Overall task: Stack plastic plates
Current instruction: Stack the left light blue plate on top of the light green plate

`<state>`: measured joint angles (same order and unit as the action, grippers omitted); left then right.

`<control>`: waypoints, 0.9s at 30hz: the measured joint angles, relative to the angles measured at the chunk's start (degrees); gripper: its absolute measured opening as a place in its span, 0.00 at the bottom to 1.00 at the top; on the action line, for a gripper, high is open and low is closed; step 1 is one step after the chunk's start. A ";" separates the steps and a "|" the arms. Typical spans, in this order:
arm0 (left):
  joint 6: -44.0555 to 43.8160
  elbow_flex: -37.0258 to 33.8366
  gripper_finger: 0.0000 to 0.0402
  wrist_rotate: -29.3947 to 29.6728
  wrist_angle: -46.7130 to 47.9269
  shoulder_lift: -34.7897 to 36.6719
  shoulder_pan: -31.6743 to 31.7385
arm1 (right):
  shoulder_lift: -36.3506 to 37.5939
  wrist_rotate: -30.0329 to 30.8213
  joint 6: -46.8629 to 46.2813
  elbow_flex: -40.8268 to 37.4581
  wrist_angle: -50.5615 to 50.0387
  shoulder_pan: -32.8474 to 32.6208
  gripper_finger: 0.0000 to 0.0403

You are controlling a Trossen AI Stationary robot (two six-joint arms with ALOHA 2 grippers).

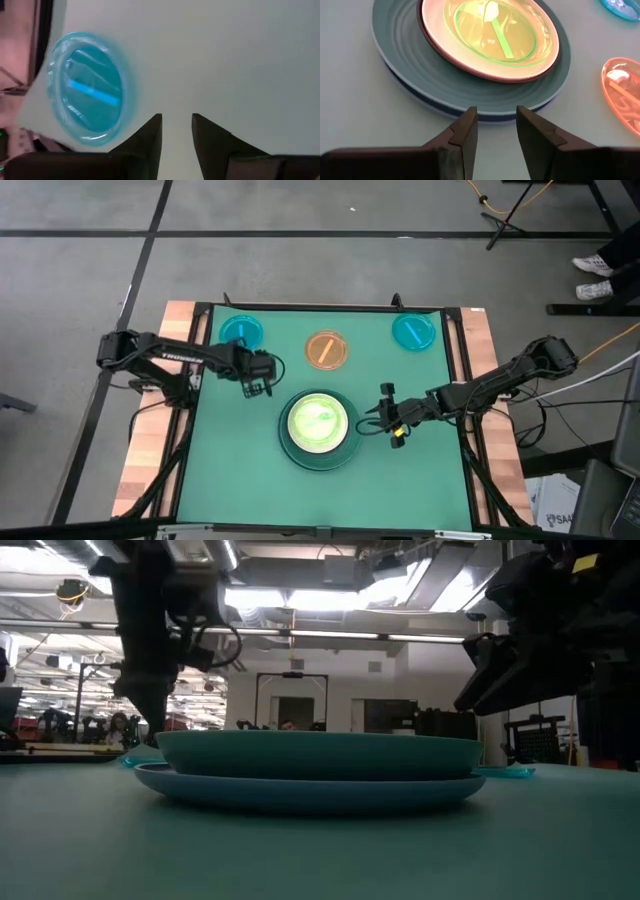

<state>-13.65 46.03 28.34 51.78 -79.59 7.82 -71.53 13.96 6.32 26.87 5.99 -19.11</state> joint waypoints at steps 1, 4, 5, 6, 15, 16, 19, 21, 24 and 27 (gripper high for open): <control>1.60 -0.24 0.25 0.00 -0.19 0.04 1.15 | 0.00 0.00 0.45 0.01 0.07 0.00 0.31; 6.97 -1.67 0.25 -0.45 -2.76 0.02 4.16 | 0.00 0.00 1.29 0.00 0.54 0.00 0.31; 8.76 -2.23 0.25 -0.61 -3.34 0.02 5.02 | 0.00 -0.02 0.92 0.01 0.78 0.00 0.31; 10.28 -2.80 0.25 -0.55 -3.66 0.02 5.73 | 0.00 -0.02 0.22 0.02 0.85 0.00 0.31; 19.11 -7.67 0.25 -0.42 -12.67 0.00 11.78 | 0.00 -1.09 0.98 0.00 0.19 0.00 0.31; 20.11 -8.10 0.25 -0.38 -13.46 0.01 12.50 | 0.00 -1.09 1.46 0.00 0.12 0.00 0.31; 22.96 -9.29 0.25 -0.44 -15.44 0.01 14.50 | 0.00 -1.09 1.67 -0.41 0.51 0.00 0.31; 23.77 -10.00 0.25 -0.28 -16.51 0.01 16.00 | 0.00 -1.02 1.69 -0.92 0.47 0.00 0.31; 24.76 -10.96 0.25 0.12 -18.13 0.00 18.44 | 0.00 -0.23 1.73 -1.47 0.71 0.02 0.31; 24.86 -11.39 0.25 0.05 -19.72 0.00 20.63 | 0.00 0.54 1.73 -1.53 0.77 0.02 0.31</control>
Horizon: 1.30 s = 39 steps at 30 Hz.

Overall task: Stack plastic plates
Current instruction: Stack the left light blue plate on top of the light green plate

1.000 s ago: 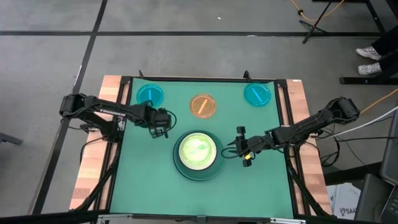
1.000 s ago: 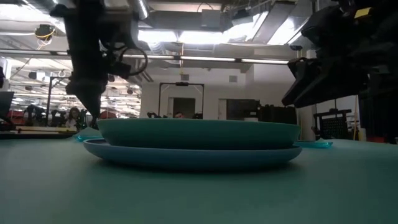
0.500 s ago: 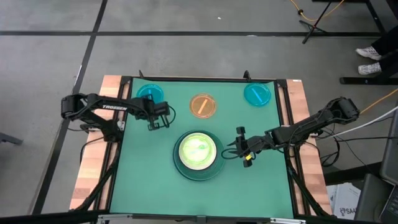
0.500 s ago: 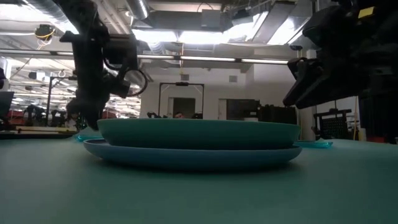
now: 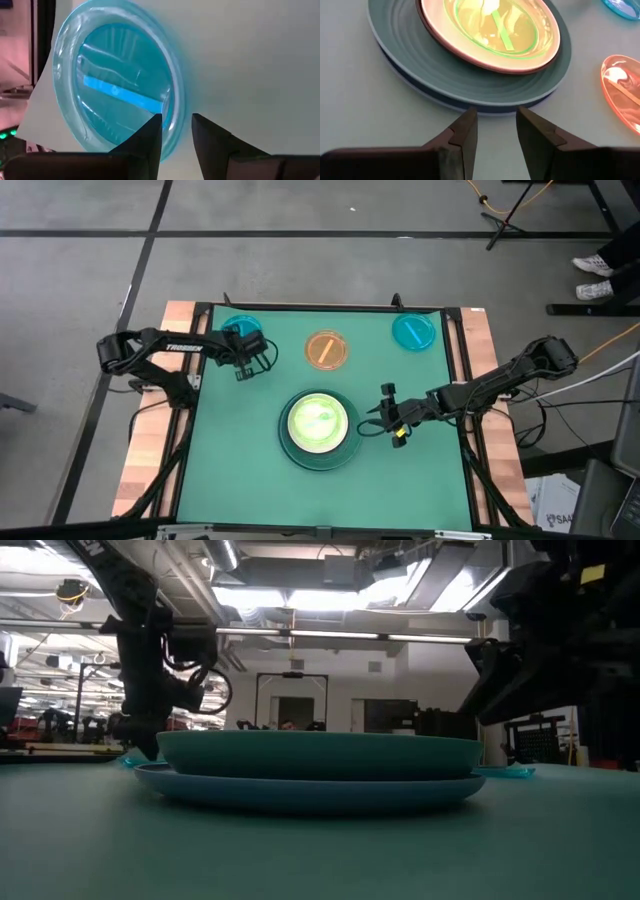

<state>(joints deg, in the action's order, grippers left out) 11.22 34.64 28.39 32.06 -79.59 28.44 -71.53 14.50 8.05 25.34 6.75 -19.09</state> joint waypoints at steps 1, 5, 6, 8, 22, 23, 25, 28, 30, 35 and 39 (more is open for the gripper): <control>0.02 -0.03 0.25 0.00 -0.21 0.00 0.68 | 0.00 0.00 0.03 0.00 0.09 0.00 0.31; 1.40 -0.03 0.25 -1.19 -0.32 0.00 2.75 | 0.00 0.00 0.82 0.00 0.09 0.00 0.31; 1.63 -0.03 0.25 -1.76 -0.32 0.00 3.07 | 0.00 0.00 0.90 0.00 0.06 0.00 0.31; 1.73 -0.03 0.25 -3.14 -0.29 0.00 3.51 | 0.00 0.00 0.96 0.00 0.05 0.00 0.31; 5.52 -0.62 0.25 -4.15 -4.46 -1.81 3.43 | 0.00 0.03 1.23 0.00 0.01 0.00 0.31; 5.52 -0.62 0.25 -4.01 -5.42 -2.40 3.43 | 0.00 0.05 1.22 0.00 0.01 0.00 0.31; 5.79 -0.61 0.25 -2.95 -6.55 -3.63 3.52 | 0.00 0.05 1.25 0.00 -0.06 0.00 0.31; 5.89 -0.44 0.25 -1.34 -7.23 -4.92 4.07 | 0.00 0.05 1.25 0.00 -0.10 0.00 0.31; 5.87 -0.44 0.24 -1.20 -7.50 -5.18 4.45 | 0.00 0.05 1.23 0.00 -0.09 0.00 0.31; 5.60 -0.51 0.17 -0.95 -7.55 -5.32 4.57 | 0.00 0.05 1.25 0.00 -0.08 0.00 0.31; 5.41 -0.57 0.06 -1.86 -7.72 -5.35 4.61 | 0.00 0.05 1.25 0.00 -0.06 0.00 0.31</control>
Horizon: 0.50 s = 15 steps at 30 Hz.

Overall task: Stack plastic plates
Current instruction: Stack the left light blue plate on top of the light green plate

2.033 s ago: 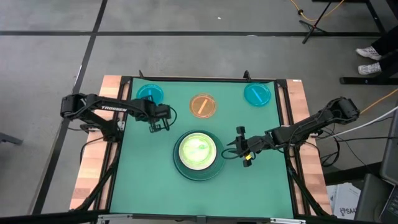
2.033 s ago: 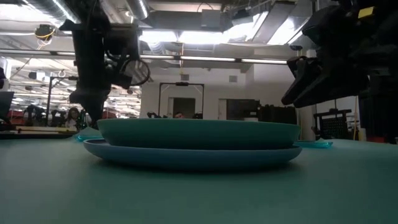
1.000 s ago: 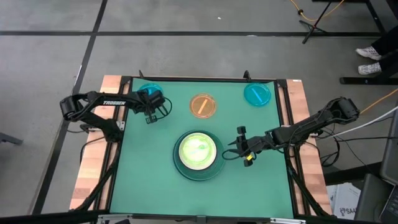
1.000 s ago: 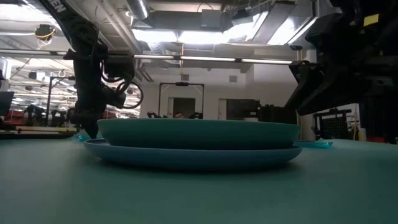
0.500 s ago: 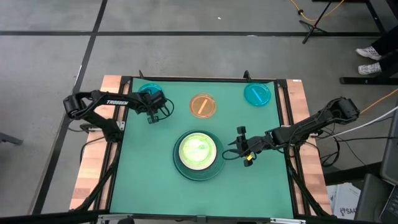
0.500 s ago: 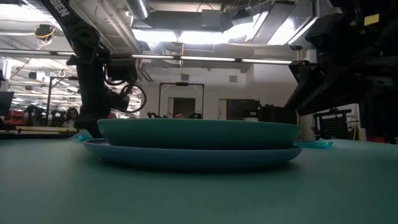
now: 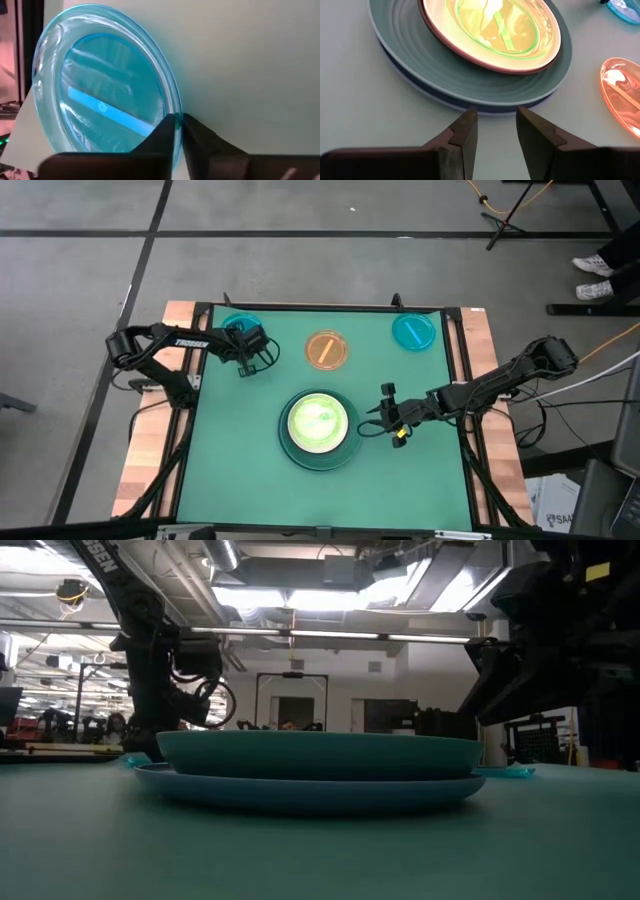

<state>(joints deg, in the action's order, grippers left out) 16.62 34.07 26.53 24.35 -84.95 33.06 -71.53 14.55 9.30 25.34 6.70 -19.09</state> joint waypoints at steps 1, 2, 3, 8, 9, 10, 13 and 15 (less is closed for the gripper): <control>0.01 -0.01 0.04 -0.11 -0.22 0.00 -0.01 | 0.00 0.00 0.00 0.00 0.03 0.00 0.31; -0.01 -0.01 0.02 -0.08 -0.50 -0.01 -0.02 | 0.00 0.00 0.00 0.00 0.05 0.00 0.31; -0.09 -0.02 0.01 0.06 -0.78 -0.05 0.01 | 0.00 0.00 0.00 0.00 0.12 0.00 0.31; -2.35 0.30 0.01 2.10 -0.88 -0.13 -1.54 | 0.00 0.00 0.00 0.00 0.74 0.00 0.31; -2.78 0.63 0.01 2.50 -0.90 -0.13 -2.16 | 0.00 0.00 0.00 0.00 0.75 0.00 0.31; -2.96 1.06 0.01 2.53 -0.98 -0.13 -2.82 | 0.00 0.00 0.00 0.00 0.76 0.00 0.31; -3.06 2.49 0.01 2.69 -0.70 -0.13 -5.65 | 0.00 0.00 -0.02 0.00 0.76 0.00 0.31; -3.36 3.89 0.01 2.69 -0.57 -0.13 -7.80 | 0.00 0.00 -0.23 0.00 0.76 0.00 0.31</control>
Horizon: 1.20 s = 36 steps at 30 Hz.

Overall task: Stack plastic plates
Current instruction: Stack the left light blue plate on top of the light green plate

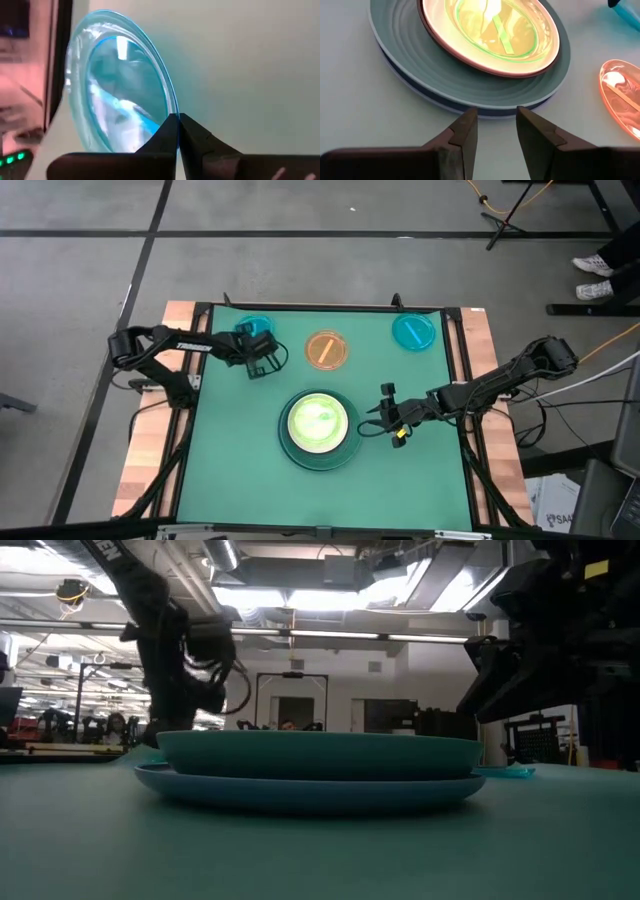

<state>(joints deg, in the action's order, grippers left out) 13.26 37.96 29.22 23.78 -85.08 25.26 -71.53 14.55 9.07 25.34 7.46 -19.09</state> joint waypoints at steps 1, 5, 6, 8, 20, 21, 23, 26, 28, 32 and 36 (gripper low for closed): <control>-0.56 0.84 0.01 0.13 0.28 0.00 -1.07 | 0.00 0.00 -0.08 0.00 0.01 0.00 0.31; -1.89 4.72 0.01 0.88 2.49 0.00 -5.54 | 0.00 0.00 -0.31 0.00 0.01 0.00 0.31; -2.16 5.74 0.01 1.35 3.00 0.00 -6.78 | 0.00 0.00 -0.39 0.00 0.00 0.00 0.31; -2.19 7.81 0.01 1.72 4.01 0.02 -9.35 | 0.00 0.00 -0.44 0.00 0.01 0.00 0.31; -2.10 16.35 0.00 4.64 5.25 -0.05 -25.48 | 0.00 -0.02 -1.73 0.00 -0.02 0.00 0.31; -2.12 17.09 0.00 4.67 5.28 -0.11 -26.80 | 0.00 -0.02 -1.73 0.00 -0.02 0.00 0.31; -2.14 18.39 0.00 4.69 5.30 -0.15 -29.36 | 0.00 -0.02 -1.76 0.00 -0.02 0.00 0.31; -2.66 20.61 0.00 4.98 5.23 -0.50 -32.61 | 0.00 -0.02 -2.96 0.00 0.01 0.00 0.31; -3.75 21.89 0.00 6.08 5.34 -0.83 -34.69 | 0.00 -0.02 -3.43 0.00 0.03 0.00 0.31; -4.22 25.37 0.00 7.99 5.84 -3.52 -38.13 | 0.00 -0.14 -4.44 0.00 0.06 -0.02 0.31; -4.33 29.26 0.01 7.73 6.65 -7.91 -40.85 | 0.00 -0.24 -6.01 0.00 0.07 -0.08 0.31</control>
<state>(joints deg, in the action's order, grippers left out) 8.93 67.22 36.95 30.43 -92.98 -15.59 -71.53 14.31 3.06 25.34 7.53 -19.17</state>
